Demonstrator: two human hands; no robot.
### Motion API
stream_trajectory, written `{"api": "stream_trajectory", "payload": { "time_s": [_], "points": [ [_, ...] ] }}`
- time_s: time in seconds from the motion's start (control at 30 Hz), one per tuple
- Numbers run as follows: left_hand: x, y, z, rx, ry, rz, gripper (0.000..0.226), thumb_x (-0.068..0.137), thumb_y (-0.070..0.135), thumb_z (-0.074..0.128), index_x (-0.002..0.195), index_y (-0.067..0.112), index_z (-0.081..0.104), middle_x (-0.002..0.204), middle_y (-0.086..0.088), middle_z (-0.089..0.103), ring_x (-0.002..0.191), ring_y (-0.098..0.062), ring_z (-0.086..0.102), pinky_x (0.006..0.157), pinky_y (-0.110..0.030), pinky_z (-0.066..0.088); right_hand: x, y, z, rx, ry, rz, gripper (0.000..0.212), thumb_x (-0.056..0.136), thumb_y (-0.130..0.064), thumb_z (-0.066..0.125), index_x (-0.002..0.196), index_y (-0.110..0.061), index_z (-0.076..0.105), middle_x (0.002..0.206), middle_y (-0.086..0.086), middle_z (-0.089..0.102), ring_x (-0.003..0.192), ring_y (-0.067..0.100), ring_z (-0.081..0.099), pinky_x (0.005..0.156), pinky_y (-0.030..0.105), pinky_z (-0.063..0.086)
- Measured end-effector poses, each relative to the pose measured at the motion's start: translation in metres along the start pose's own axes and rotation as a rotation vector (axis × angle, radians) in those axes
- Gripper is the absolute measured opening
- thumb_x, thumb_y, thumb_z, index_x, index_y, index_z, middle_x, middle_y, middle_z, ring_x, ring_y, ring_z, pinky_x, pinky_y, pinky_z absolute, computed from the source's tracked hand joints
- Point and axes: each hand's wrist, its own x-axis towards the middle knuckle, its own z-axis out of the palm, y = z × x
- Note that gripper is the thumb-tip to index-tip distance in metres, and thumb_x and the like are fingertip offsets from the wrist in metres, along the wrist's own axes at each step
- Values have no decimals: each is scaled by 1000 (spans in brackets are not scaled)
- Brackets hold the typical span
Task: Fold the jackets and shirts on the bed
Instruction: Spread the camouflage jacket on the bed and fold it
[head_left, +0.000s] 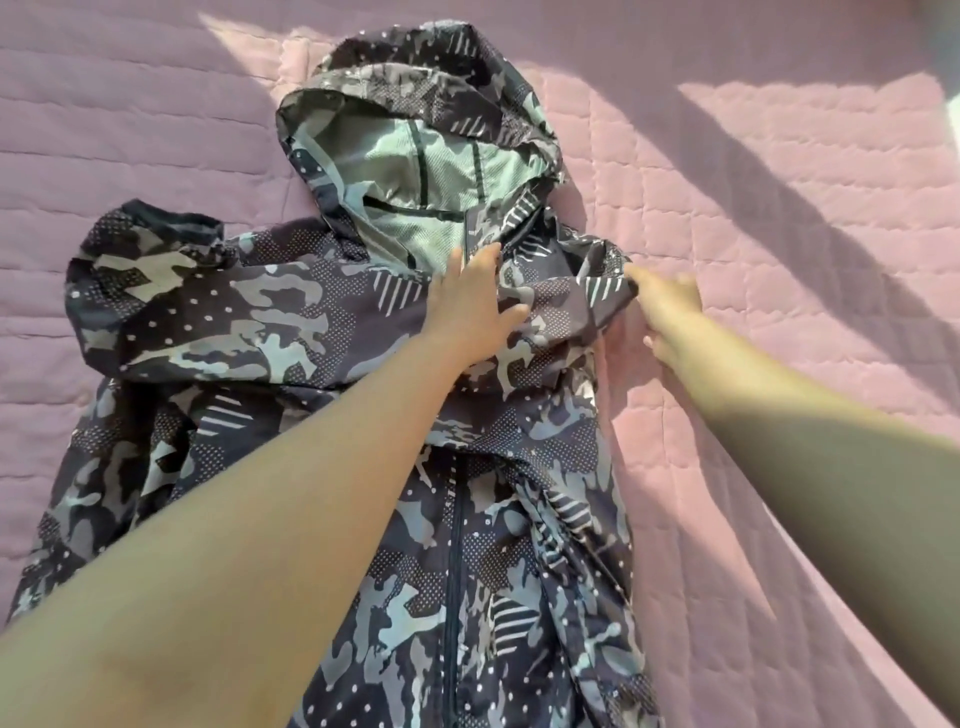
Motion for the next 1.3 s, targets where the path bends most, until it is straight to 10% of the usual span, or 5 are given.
{"api": "stream_trajectory", "payload": {
  "time_s": [0.17, 0.33, 0.7, 1.0, 1.3],
  "points": [
    [4, -24, 0, 248, -58, -3, 41, 96, 43, 52, 131, 22, 52, 129, -10, 58, 129, -31, 40, 118, -47, 13, 17, -29, -4, -705, -329, -684, 63, 81, 13, 34, 116, -28, 65, 116, 7, 50, 105, 21, 50, 94, 35, 44],
    [-5, -46, -19, 162, 95, 81, 31, 96, 43, 51, 82, 18, 61, 74, 2, 54, 92, -30, 50, 82, -40, 35, 35, -61, -15, -1573, -351, -932, 41, 88, -23, 65, 127, -34, 59, 140, 7, 33, 128, 31, 31, 103, 47, 37],
    [-18, -41, -2, 360, 437, 43, 39, 90, 12, 54, 128, 16, 46, 134, -11, 42, 128, -27, 35, 114, -43, 21, -3, -19, 26, -728, 194, -913, 38, 98, -28, 46, 131, -11, 41, 145, 11, 33, 132, 29, 36, 107, 45, 35],
    [-43, -118, 19, 727, 21, 274, 56, 98, 55, 1, 151, 39, -8, 162, 5, -8, 149, -14, -4, 120, -46, -4, -68, 112, 27, -1171, -397, -922, 53, 103, -50, 11, 152, -39, -4, 162, -5, -5, 149, 21, -5, 120, 52, 9],
    [-146, -61, 52, 339, 187, 280, 45, 92, 12, 53, 136, 18, 44, 135, -8, 40, 126, -28, 35, 111, -44, 22, -164, 199, -16, -1113, -396, -770, 55, 103, -38, 18, 154, -30, 0, 161, -5, -9, 148, 18, -13, 121, 44, -3]
  ]
}}
